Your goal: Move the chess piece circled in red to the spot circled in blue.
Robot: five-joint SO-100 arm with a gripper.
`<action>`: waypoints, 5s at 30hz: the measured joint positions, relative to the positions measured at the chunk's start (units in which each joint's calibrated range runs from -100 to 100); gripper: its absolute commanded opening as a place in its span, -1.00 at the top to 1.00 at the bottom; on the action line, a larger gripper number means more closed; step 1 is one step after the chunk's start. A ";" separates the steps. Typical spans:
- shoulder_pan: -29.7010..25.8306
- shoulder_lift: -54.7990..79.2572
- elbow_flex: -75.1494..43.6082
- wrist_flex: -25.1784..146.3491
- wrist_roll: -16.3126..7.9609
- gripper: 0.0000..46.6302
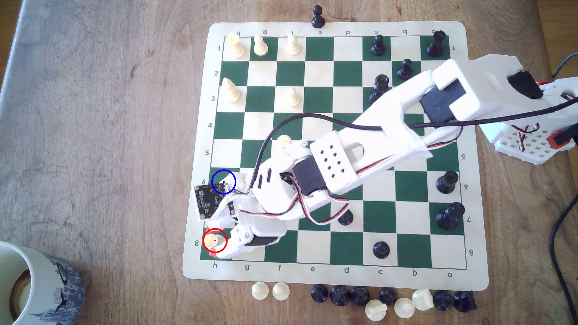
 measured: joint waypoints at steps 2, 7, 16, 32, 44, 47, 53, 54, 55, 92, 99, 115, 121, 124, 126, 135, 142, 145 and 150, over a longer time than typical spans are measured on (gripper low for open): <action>-0.22 -1.26 0.18 0.00 0.00 0.99; -0.29 -7.79 4.52 0.00 0.00 0.99; -2.21 -25.39 24.13 -0.24 0.00 0.99; 7.82 -49.02 53.41 -10.44 0.88 0.99; 8.55 -31.34 42.02 -13.78 1.32 0.99; 9.07 -27.98 38.86 -13.78 1.32 0.99; 9.29 -21.62 33.17 -13.78 1.32 0.99; 9.29 -21.11 32.90 -13.78 1.32 0.99; 9.29 -20.53 32.44 -13.78 1.32 0.99; 10.03 -12.65 27.11 -13.78 2.39 0.97; 9.88 -11.73 27.02 -13.78 2.39 0.97; 9.59 -11.23 26.48 -13.78 2.39 0.55; 10.32 -11.14 26.48 -13.78 2.39 0.43; 10.32 -11.14 26.48 -13.78 2.30 0.35; 10.32 -11.14 26.48 -13.78 2.15 0.33; 10.47 -14.75 30.82 -13.78 1.95 0.30; 11.28 -18.27 32.17 -13.23 1.56 0.29; 11.21 -21.70 35.25 -11.63 1.42 0.27; 9.96 -30.67 43.11 -9.00 1.42 0.27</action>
